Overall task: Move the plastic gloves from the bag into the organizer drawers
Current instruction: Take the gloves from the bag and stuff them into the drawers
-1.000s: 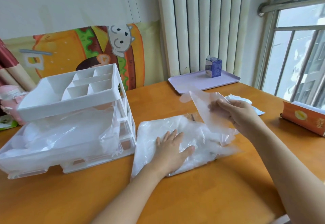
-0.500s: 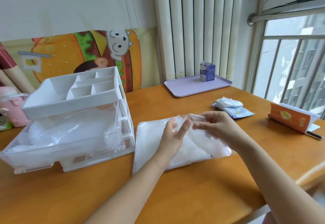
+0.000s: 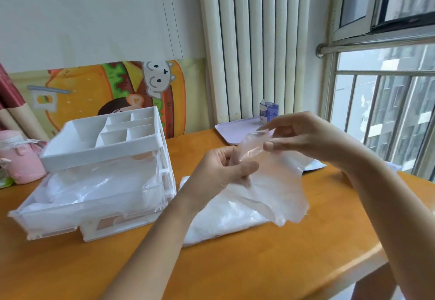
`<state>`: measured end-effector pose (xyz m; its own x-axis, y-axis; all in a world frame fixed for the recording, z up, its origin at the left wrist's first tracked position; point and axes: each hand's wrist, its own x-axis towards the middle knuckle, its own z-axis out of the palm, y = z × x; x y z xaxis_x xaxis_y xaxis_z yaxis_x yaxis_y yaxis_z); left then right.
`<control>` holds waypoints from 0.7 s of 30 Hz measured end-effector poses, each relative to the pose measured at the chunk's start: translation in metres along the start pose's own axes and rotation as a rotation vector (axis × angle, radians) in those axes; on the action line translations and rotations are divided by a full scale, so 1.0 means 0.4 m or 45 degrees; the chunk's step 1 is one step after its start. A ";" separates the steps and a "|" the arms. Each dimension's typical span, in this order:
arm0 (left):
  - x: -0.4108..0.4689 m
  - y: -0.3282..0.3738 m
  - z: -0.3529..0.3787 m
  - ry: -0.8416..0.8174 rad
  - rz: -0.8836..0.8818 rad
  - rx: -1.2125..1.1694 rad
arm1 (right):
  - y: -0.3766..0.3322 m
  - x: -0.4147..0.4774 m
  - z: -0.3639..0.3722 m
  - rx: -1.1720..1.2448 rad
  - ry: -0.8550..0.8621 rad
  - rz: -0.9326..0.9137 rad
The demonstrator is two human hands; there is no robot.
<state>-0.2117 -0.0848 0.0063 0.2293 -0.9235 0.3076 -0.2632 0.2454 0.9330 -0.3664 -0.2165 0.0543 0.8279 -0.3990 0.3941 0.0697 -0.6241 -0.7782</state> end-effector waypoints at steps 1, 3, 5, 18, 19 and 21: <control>-0.008 0.019 -0.006 0.004 -0.009 0.030 | -0.014 0.010 0.000 -0.004 -0.062 0.000; -0.029 0.056 -0.023 0.006 -0.033 0.087 | -0.047 0.034 0.015 -0.021 -0.118 -0.027; -0.052 0.095 -0.051 0.020 -0.049 0.131 | -0.083 0.062 0.040 -0.023 -0.097 -0.072; -0.220 0.234 -0.408 0.233 -0.294 0.146 | -0.237 0.198 0.193 0.329 0.106 -0.149; -0.231 0.244 -0.433 0.288 -0.301 0.109 | -0.240 0.206 0.213 0.350 0.105 -0.146; -0.239 0.253 -0.474 0.444 -0.321 0.068 | -0.244 0.217 0.253 0.399 0.099 -0.127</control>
<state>-0.0824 0.0843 0.1068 0.5930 -0.7955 0.1245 -0.2044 0.0008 0.9789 -0.2453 -0.1222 0.1152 0.7643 -0.4041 0.5026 0.3260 -0.4304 -0.8417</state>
